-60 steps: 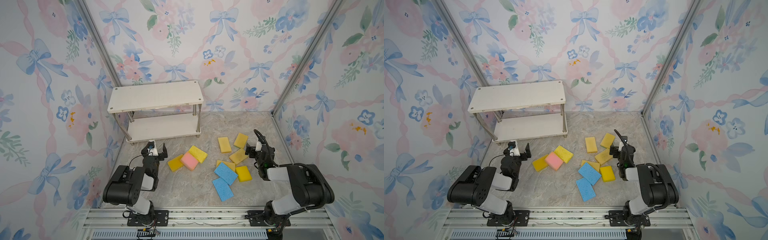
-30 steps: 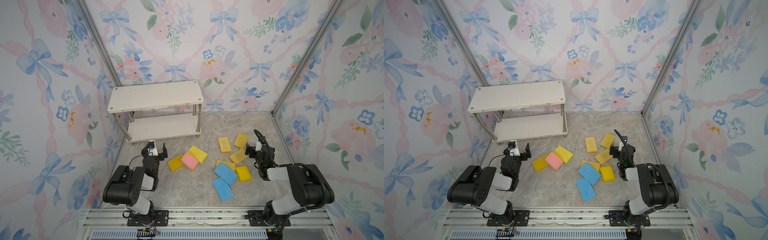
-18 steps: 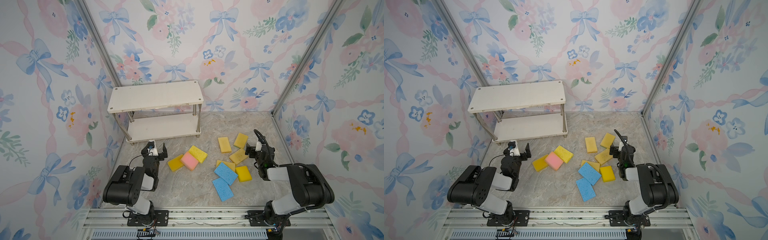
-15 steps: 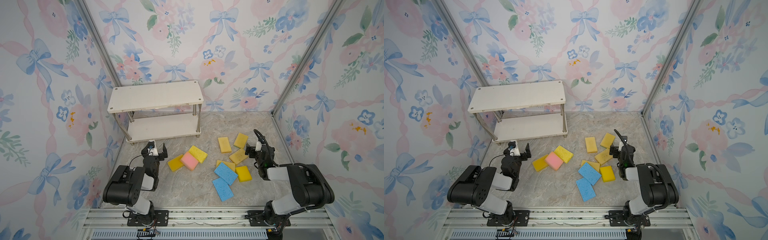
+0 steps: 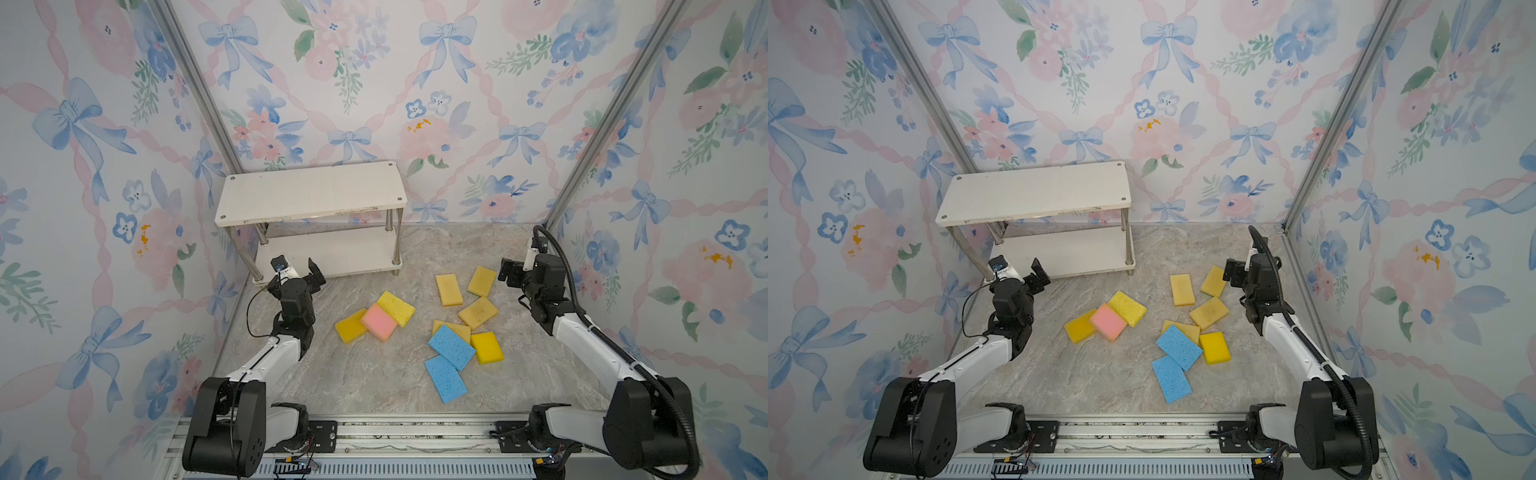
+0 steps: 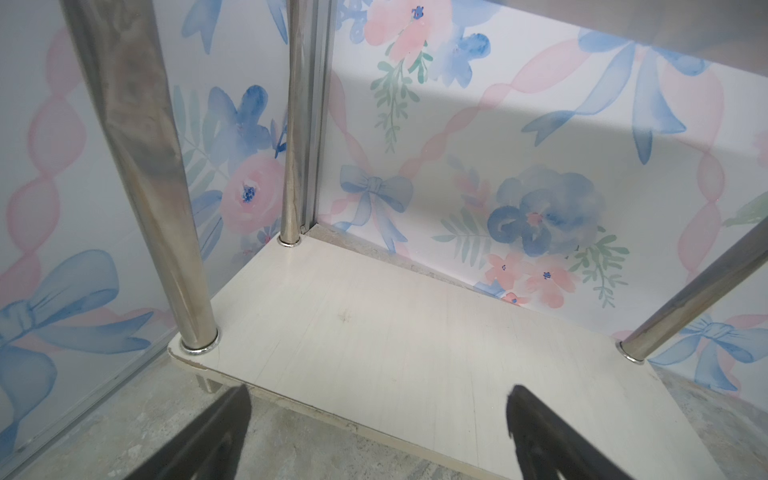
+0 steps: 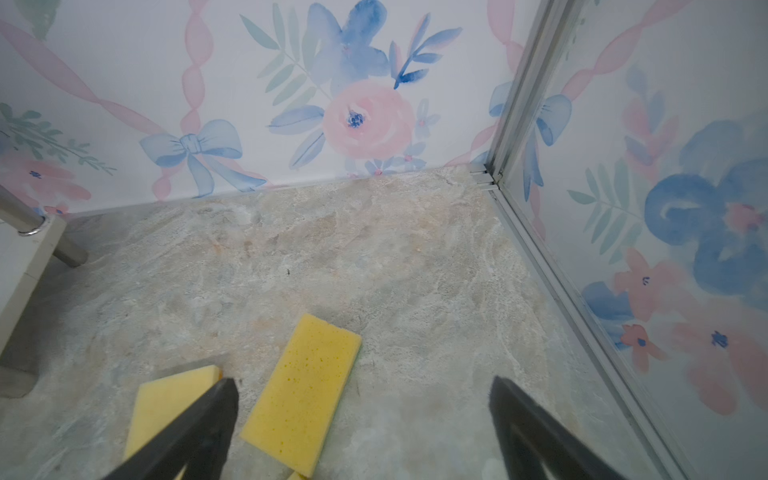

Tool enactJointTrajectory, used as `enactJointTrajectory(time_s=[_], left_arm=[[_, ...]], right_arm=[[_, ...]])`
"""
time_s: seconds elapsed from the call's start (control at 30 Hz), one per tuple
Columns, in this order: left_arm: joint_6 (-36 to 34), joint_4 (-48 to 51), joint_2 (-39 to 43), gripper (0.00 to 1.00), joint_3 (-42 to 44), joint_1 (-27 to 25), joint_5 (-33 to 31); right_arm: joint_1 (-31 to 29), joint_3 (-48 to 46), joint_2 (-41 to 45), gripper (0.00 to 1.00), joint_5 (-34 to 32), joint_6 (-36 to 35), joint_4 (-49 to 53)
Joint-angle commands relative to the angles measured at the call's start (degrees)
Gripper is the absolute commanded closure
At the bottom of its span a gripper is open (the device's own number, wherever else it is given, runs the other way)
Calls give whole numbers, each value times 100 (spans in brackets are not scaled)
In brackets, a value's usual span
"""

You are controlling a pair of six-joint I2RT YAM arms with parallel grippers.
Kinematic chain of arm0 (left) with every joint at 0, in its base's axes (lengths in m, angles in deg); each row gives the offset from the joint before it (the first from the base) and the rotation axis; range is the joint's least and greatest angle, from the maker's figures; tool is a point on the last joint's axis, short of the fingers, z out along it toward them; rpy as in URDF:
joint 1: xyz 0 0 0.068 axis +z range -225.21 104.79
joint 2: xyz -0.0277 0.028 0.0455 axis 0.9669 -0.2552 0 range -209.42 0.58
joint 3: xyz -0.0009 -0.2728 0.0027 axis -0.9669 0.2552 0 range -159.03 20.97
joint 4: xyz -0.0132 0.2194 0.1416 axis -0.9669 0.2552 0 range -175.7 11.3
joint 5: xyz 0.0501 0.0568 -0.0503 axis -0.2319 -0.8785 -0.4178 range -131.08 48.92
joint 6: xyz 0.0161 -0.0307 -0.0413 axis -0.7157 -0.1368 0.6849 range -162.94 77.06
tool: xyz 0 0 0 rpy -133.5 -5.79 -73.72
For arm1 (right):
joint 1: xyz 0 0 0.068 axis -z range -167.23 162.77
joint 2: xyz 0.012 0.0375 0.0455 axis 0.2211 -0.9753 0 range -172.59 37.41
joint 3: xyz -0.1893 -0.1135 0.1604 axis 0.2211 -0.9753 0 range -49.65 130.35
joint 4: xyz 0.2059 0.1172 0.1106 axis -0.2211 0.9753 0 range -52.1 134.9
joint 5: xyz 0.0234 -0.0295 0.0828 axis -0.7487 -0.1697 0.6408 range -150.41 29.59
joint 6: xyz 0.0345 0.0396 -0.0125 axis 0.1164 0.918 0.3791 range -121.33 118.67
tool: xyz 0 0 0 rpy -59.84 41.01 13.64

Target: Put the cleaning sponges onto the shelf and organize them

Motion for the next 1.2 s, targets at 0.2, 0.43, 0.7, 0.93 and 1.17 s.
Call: enactJointTrajectory(time_s=[0.2, 0.43, 0.7, 0.93, 1.17], left_arm=[[1628, 2448, 987, 2, -430, -587, 636], [2050, 2740, 1661, 2, -191, -927, 2253], [2282, 3004, 2317, 2, 197, -1622, 3189], [2424, 3565, 2591, 2, 395, -1839, 3267], [2459, 3553, 2095, 2, 123, -1834, 3099]], right_arm=[[-286, 657, 1277, 3, 841, 1153, 3406], [-398, 996, 1734, 3, 1289, 1504, 4511], [-436, 785, 1978, 3, 2168, 1831, 4953], [-1152, 422, 1622, 3, 2581, 2018, 4494], [-1858, 687, 659, 3, 2695, 2197, 3332]])
